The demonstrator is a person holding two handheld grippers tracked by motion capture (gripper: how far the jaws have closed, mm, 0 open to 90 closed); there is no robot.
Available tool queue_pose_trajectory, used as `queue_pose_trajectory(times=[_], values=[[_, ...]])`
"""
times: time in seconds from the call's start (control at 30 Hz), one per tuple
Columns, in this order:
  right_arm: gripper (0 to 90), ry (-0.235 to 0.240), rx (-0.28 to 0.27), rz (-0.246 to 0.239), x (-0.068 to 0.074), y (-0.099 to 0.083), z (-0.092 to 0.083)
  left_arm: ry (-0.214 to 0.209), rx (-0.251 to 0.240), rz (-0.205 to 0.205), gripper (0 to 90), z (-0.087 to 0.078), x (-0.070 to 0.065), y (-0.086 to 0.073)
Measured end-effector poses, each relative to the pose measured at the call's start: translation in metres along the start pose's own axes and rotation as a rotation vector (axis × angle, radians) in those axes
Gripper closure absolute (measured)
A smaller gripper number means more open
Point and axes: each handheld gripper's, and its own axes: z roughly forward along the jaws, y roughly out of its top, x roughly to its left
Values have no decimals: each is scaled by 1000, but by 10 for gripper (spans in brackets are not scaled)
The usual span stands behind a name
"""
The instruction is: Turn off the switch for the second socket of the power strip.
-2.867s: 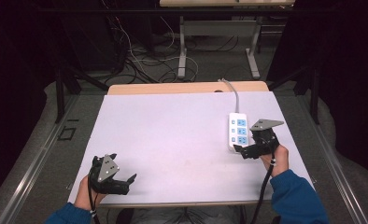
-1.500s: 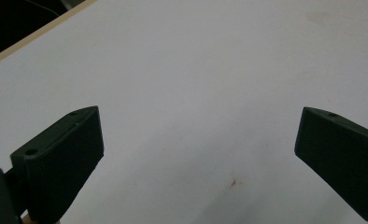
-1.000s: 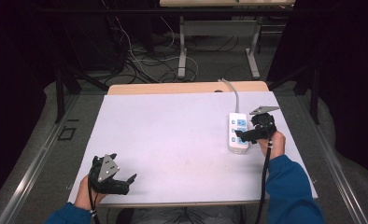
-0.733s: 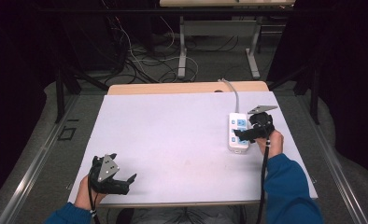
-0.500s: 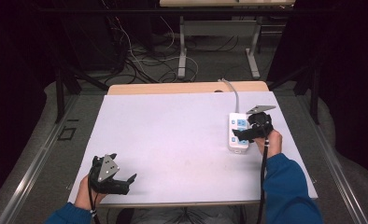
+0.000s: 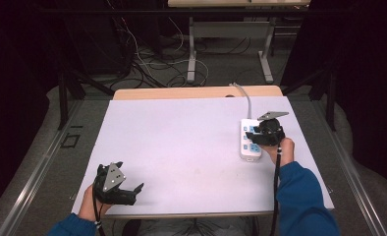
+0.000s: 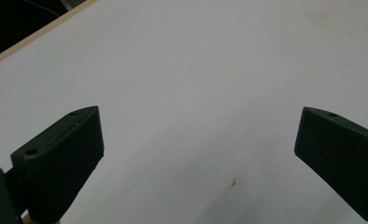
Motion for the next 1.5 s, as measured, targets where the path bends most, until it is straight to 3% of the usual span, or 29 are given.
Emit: queue_pose_trajectory(times=[0.07,0.1,0.13,0.27,0.6,0.9,1.1,1.23,1.37,1.5], values=[[718,4,1,8,0,-1,2,0,0,0,12,0,0,0],[718,4,1,8,0,-1,2,1,1,0,12,0,0,0],[807,2,0,19,0,-1,3,1,-1,-2,12,0,0,0],[900,-22,1,25,2,0,5,1,-3,-2,12,0,0,0],[900,-25,21,17,7,1,16,1,-2,-4,13,0,0,0],[900,-40,27,42,8,-4,26,2,-1,-5,13,1,0,0],[900,-48,32,17,10,-6,30,2,-1,-5,13,1,0,0],[900,-57,25,25,11,-7,31,1,3,1,13,1,0,0],[900,-43,7,-4,12,-9,32,4,2,-1,14,1,0,0],[900,-54,10,9,14,-9,32,4,1,-2,13,0,0,0]])
